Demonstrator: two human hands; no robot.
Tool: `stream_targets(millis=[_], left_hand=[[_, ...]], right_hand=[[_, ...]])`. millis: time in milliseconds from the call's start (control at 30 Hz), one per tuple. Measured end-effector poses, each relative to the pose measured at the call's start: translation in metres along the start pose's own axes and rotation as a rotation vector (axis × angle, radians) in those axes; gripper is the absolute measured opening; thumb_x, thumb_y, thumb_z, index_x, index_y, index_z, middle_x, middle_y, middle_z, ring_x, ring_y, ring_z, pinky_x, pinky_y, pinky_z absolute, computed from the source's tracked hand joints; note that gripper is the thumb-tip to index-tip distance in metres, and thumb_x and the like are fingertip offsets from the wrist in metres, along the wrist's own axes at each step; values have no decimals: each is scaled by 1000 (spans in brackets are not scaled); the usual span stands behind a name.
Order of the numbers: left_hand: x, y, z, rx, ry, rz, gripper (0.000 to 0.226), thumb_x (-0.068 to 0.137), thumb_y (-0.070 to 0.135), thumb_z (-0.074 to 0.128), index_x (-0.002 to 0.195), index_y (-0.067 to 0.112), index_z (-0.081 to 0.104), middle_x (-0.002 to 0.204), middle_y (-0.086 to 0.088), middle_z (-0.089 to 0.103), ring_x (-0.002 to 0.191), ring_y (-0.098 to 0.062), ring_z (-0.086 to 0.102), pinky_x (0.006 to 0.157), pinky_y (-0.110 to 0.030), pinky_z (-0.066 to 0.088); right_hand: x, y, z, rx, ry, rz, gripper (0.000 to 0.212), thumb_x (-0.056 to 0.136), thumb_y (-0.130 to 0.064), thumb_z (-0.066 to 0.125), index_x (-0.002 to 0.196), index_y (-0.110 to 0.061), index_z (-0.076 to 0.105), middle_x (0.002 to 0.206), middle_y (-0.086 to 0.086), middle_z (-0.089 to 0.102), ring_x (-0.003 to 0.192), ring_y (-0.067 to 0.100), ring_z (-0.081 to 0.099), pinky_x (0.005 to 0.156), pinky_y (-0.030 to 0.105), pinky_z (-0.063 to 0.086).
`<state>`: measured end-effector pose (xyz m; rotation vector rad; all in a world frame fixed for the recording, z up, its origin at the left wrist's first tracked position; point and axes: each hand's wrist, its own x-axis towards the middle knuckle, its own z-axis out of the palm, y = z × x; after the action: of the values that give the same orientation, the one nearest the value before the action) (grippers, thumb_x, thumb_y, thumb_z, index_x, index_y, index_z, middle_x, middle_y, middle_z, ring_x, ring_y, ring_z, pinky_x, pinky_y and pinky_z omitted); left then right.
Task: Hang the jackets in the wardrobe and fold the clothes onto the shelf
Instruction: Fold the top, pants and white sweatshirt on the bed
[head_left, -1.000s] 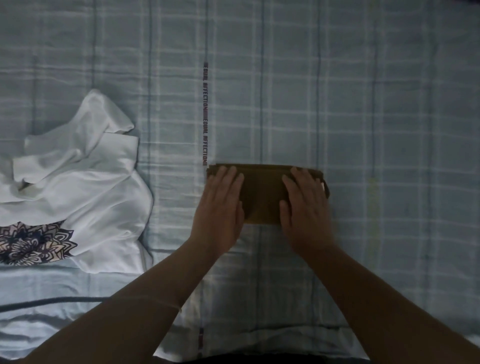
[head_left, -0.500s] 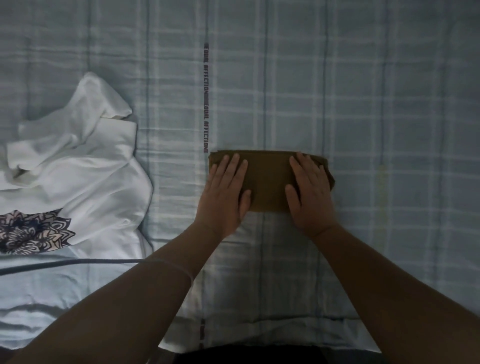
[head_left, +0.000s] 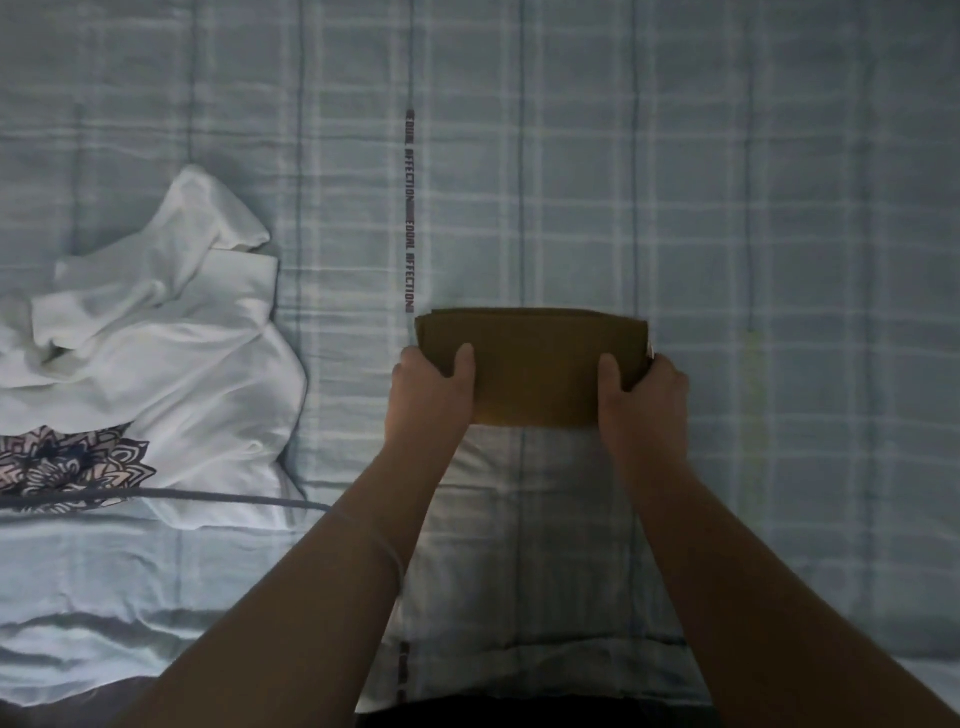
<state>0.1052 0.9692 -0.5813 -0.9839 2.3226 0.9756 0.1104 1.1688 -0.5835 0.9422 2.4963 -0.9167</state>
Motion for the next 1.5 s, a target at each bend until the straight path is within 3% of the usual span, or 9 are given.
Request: stream_targets(millis=[67,267,400,567,700,900,1167,1333,1500], left_hand=[[3,3,3,-2,-19,11,57,93,58,53,121,9,47,107,-8,57,90,-24,56,69,-36,43],[12,-3,-12,-93,-70,6,47,96,51,53,117,8,56,89,2,56,87,-21,55,74,-33,43],[6,-6,-17,-121,-128,-4,47,98,50,51,111,6,63,101,-8,65,96,-28,62,87,-42,53],[-12,1,-8,-147,-143,-13,53,101,47,45,129,4,58,121,-15,64,110,-33,60,99,-44,48],[-21,2,-1,-190,-63,-15,50,101,45,46,133,7,54,120,-12,62,113,-32,58,93,-36,45],[-52,-1,-16,-505,-33,-26,24,99,42,53,110,22,58,98,6,64,99,-19,63,88,-37,54],[-149,29,-139,-648,219,110,25,99,42,53,103,20,65,98,3,69,90,-9,65,76,-26,52],[-217,37,-229,-776,374,194,20,100,36,55,95,19,63,90,4,69,78,-2,65,65,-19,50],[-276,11,-316,-772,626,232,23,99,37,56,83,20,56,75,3,60,66,-4,55,63,-22,44]], right_hand=[[3,-5,1,41,-22,34,54,92,-51,56,126,-9,50,117,8,56,108,31,58,83,34,44],[12,-9,-1,109,-132,108,52,96,-49,52,124,-6,56,116,13,64,108,34,61,93,41,49],[10,-8,-6,239,-154,160,48,97,-45,51,116,-3,64,108,14,66,103,33,63,91,40,50],[1,-8,-15,243,-146,136,46,100,-42,46,123,-5,59,102,6,55,98,25,55,82,29,38],[0,-3,-19,315,-144,123,46,100,-46,45,123,-8,58,110,8,62,101,27,60,86,32,45],[-18,-3,-38,499,-184,131,38,97,-53,47,106,-18,59,104,6,66,95,25,66,90,45,56],[-103,-82,-123,588,-231,-120,51,95,-64,40,122,-25,58,116,-3,65,104,15,64,97,42,52],[-175,-157,-176,688,-319,-310,23,101,-51,42,112,-38,56,110,-15,63,99,0,62,78,18,48],[-259,-222,-190,688,-360,-526,20,102,-49,40,113,-38,53,108,-20,58,99,-3,58,83,22,45]])
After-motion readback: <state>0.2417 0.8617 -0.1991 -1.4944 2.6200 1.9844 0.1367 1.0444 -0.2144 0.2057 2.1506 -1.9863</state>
